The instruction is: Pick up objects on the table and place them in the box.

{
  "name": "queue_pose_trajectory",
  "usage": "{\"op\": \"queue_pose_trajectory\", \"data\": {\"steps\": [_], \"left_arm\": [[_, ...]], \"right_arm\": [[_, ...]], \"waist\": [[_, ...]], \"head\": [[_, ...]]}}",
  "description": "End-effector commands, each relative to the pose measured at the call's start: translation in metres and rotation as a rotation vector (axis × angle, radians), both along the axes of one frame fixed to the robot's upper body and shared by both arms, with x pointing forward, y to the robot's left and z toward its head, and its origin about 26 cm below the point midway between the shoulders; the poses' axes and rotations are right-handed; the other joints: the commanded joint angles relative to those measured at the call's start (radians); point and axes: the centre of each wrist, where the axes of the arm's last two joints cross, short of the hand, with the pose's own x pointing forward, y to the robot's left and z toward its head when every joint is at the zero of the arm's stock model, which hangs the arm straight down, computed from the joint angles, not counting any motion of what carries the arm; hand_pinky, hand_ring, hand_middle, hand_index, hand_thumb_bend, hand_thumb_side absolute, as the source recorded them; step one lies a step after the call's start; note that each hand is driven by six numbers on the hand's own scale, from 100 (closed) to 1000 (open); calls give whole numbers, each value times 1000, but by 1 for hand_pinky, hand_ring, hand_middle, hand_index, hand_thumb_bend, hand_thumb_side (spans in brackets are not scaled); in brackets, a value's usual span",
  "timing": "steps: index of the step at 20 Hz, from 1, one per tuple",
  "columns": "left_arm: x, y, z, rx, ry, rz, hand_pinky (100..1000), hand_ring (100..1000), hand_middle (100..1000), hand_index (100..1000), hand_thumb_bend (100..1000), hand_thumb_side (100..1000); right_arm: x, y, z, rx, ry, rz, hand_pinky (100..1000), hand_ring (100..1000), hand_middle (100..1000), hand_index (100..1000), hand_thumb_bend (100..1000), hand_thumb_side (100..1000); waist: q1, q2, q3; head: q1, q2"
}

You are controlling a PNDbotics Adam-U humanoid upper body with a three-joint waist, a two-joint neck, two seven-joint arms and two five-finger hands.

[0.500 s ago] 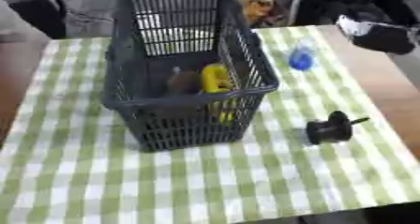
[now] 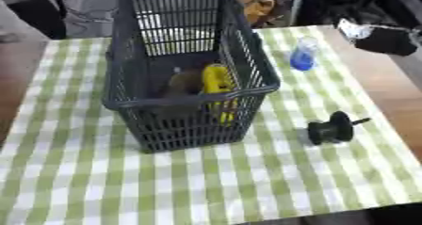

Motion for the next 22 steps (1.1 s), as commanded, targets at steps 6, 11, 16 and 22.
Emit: {"op": "queue_pose_trajectory", "data": {"steps": [6, 11, 16, 22], "left_arm": [[-2, 3, 11, 28, -30, 5, 497, 661, 658, 763, 678, 638], [-2, 3, 11, 29, -27, 5, 496, 660, 657, 763, 680, 638], [-2, 3, 9, 31, -21, 4, 494, 659, 655, 763, 682, 640], [-2, 2, 8, 35, -16, -1, 493, 656, 649, 763, 683, 641]], "right_arm": [[-2, -9, 16, -52, -19, -16, 544, 613, 592, 805, 327, 471], [2, -19, 15, -212, 28, -59, 664, 726, 740, 917, 405, 499], [12, -44, 1, -422, 211, -86, 739, 802, 834, 986, 462, 521], [20, -66, -12, -562, 392, -111, 790, 858, 903, 997, 465, 547]], "waist": [[-5, -16, 2], [-8, -17, 5], [-12, -17, 13], [-16, -15, 18]], "head": [[-5, 5], [-13, 5], [-18, 5], [-18, 5]]}}
